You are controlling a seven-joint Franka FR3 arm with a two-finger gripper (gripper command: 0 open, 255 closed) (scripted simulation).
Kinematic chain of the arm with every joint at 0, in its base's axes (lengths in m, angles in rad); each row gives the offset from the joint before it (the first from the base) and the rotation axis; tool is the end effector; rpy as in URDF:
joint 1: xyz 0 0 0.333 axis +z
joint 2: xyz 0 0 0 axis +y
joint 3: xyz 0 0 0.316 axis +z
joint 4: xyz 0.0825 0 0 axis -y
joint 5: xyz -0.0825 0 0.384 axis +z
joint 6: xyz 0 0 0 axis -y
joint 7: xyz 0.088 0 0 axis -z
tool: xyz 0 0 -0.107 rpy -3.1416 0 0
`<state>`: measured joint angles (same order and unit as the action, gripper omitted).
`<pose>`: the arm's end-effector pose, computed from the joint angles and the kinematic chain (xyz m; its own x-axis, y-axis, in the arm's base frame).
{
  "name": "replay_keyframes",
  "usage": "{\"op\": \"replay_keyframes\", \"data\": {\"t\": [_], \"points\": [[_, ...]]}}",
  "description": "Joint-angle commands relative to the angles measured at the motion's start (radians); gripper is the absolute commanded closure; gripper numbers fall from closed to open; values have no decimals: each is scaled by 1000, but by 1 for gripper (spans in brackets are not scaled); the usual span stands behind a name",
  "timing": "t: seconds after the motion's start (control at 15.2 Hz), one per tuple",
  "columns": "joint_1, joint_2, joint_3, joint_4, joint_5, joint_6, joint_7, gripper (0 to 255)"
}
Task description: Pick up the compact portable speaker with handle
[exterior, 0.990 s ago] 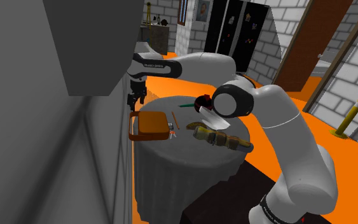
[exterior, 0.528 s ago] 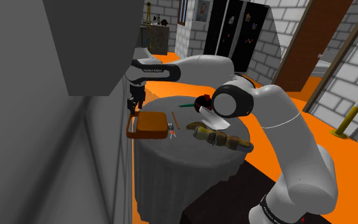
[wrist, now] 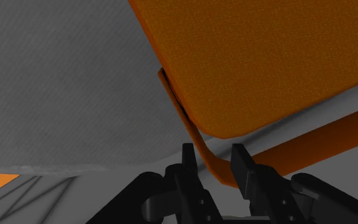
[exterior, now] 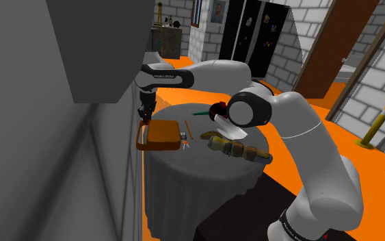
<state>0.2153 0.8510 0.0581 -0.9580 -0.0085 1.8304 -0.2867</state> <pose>0.7506 0.1924 0.3643 0.8565 0.5152 0.0314 0.5160 -0.8562 -0.0276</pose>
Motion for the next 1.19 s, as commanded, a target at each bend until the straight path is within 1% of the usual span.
{"op": "replay_keyframes", "data": {"t": [0.0,0.59,0.79,0.99,1.12], "points": [[-1,-9,-1,-24,0,11,2,255],[2,-1,0,111,0,-116,4,255],[4,15,0,180,-1,-169,5,255],[7,47,0,277,-2,-234,5,255],[7,49,0,282,-2,-237,5,255]]}}
